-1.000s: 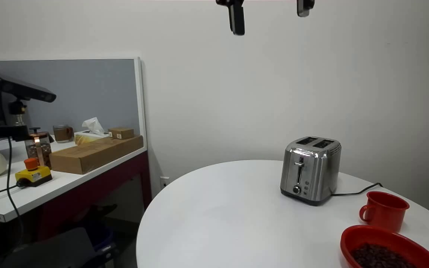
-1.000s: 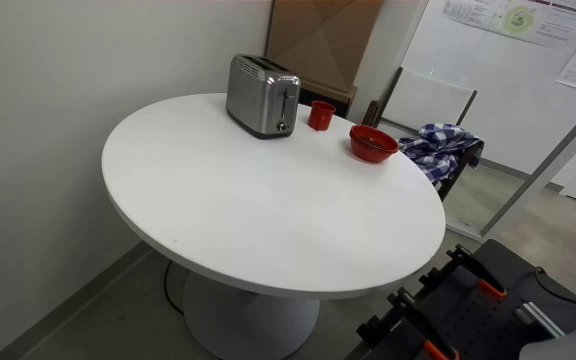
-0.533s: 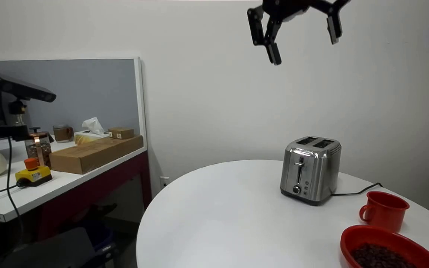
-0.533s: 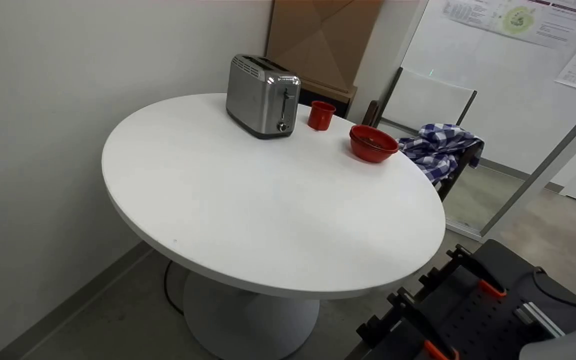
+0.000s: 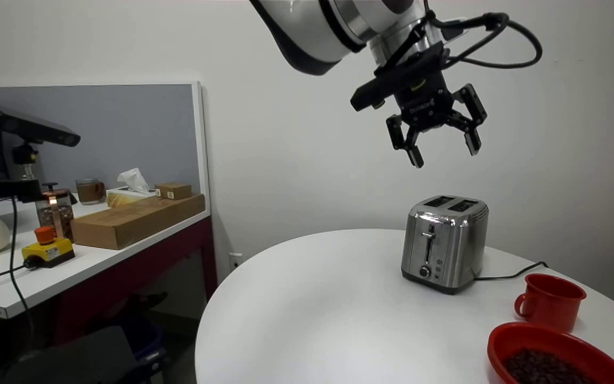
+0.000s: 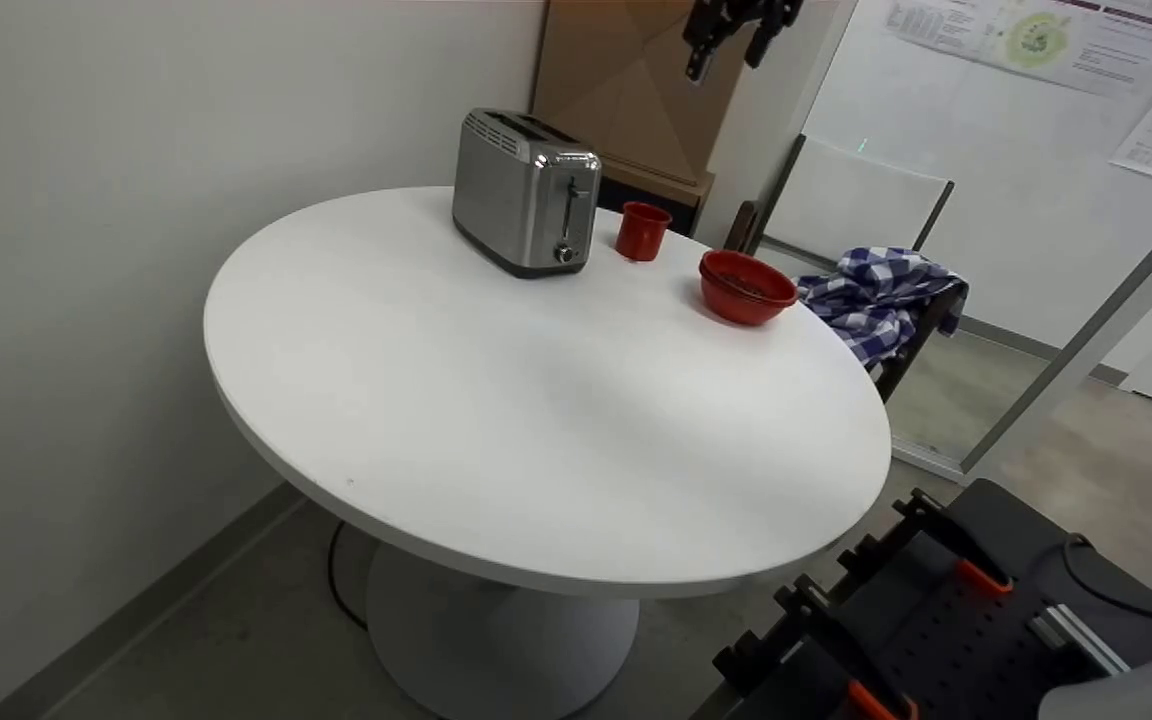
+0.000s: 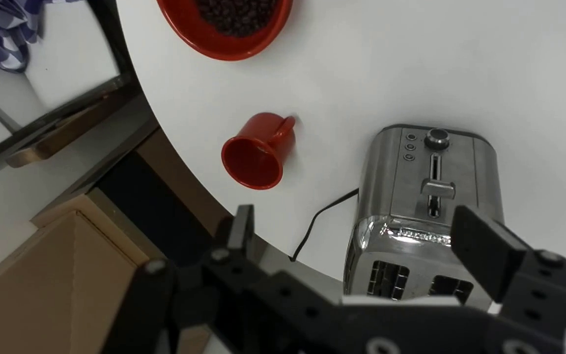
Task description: Switch on the toaster
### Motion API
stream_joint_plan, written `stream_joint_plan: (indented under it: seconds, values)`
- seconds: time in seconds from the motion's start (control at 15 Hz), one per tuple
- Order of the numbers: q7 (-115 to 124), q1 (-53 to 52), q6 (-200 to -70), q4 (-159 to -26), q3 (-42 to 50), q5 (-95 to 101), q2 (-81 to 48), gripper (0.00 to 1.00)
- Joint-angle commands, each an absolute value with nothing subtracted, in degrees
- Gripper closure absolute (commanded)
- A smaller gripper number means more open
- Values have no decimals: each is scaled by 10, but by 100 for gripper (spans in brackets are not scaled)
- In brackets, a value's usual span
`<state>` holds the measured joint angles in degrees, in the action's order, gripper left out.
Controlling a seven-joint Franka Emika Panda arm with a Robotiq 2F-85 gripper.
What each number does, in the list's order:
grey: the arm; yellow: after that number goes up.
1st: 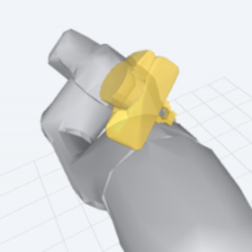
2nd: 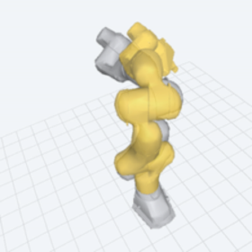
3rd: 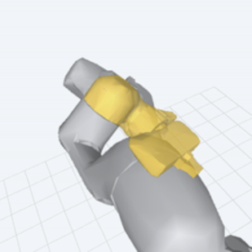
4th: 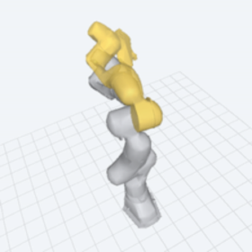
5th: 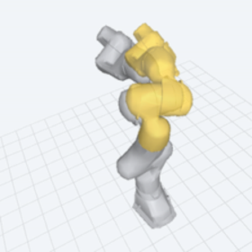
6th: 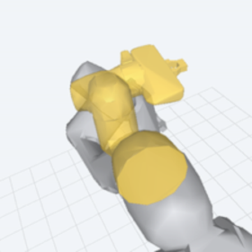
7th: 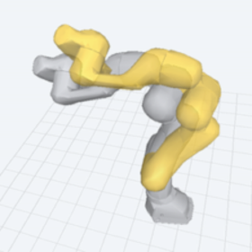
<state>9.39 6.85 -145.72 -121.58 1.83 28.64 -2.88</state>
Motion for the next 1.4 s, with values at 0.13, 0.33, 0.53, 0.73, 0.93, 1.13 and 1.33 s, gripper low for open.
stream_joint_plan:
  seconds: [0.13, 0.33, 0.53, 0.73, 0.93, 1.13, 1.33]
  values:
    - [157, 24, -1448, -1066, 48, 306, -181, 13]
    - [152, 4, -1446, -1025, 62, 290, -226, 40]
    - [137, -8, -1440, -999, 67, 277, -252, 63]
    - [116, -9, -1424, -985, 58, 245, -264, 87]
    - [72, 3, -1394, -969, 36, 174, -273, 100]
    - [48, 6, -1372, -954, 30, 132, -286, 100]
    - [39, 3, -1374, -944, 34, 123, -304, 100]
